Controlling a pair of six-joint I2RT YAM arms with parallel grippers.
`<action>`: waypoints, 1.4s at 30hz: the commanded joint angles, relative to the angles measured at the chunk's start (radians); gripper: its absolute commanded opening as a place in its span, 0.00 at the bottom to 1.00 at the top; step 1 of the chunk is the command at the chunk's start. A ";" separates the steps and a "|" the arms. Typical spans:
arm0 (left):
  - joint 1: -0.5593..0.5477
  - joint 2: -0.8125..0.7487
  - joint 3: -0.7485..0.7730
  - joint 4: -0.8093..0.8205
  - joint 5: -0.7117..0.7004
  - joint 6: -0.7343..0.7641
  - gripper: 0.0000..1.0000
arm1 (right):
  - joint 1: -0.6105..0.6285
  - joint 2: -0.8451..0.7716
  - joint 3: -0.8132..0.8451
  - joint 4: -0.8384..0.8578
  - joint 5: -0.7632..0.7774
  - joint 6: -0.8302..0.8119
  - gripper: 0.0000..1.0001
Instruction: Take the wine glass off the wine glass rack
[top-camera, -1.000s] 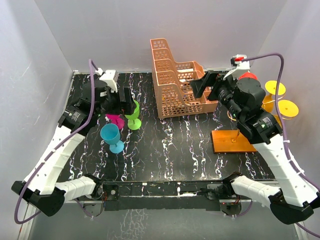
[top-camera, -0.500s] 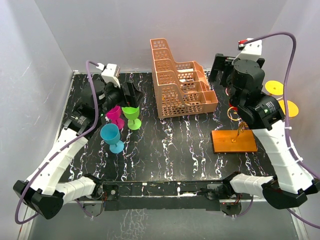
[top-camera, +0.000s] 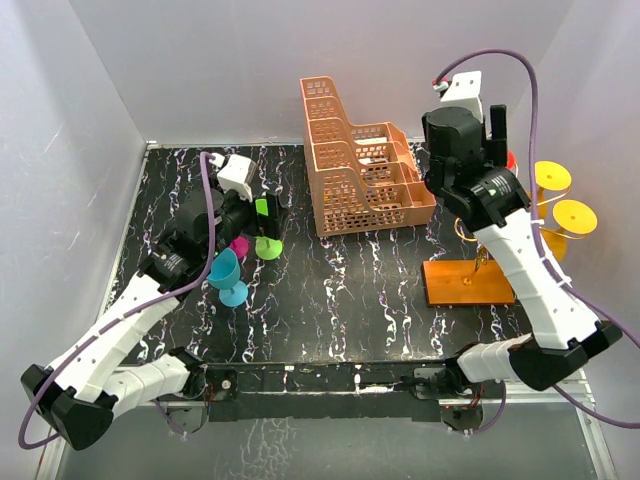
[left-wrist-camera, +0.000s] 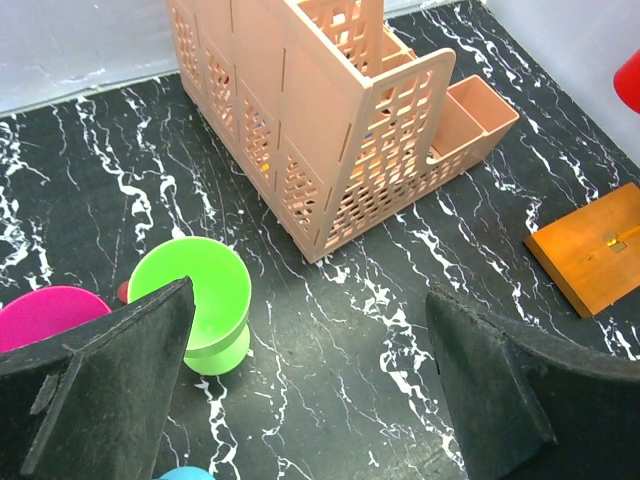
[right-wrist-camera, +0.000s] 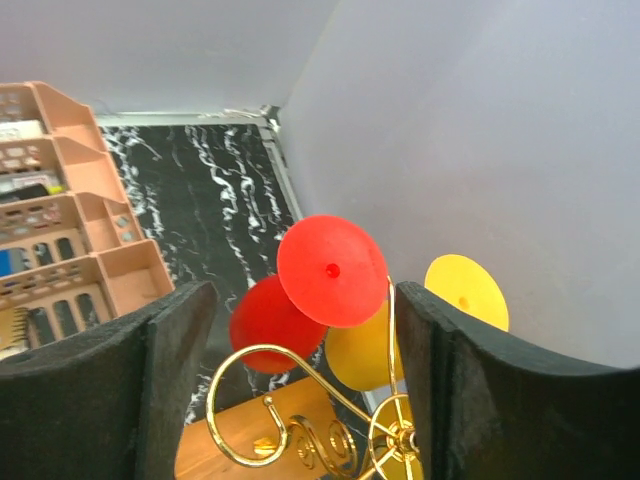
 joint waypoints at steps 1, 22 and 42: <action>-0.016 -0.041 -0.007 0.032 -0.060 0.029 0.97 | 0.000 0.046 0.027 0.019 0.130 -0.060 0.74; -0.041 -0.048 -0.024 0.041 -0.061 0.016 0.97 | -0.137 0.185 0.052 -0.101 0.037 0.080 0.58; -0.073 -0.034 -0.028 0.041 -0.078 0.024 0.97 | -0.188 0.209 0.012 -0.060 0.064 0.046 0.50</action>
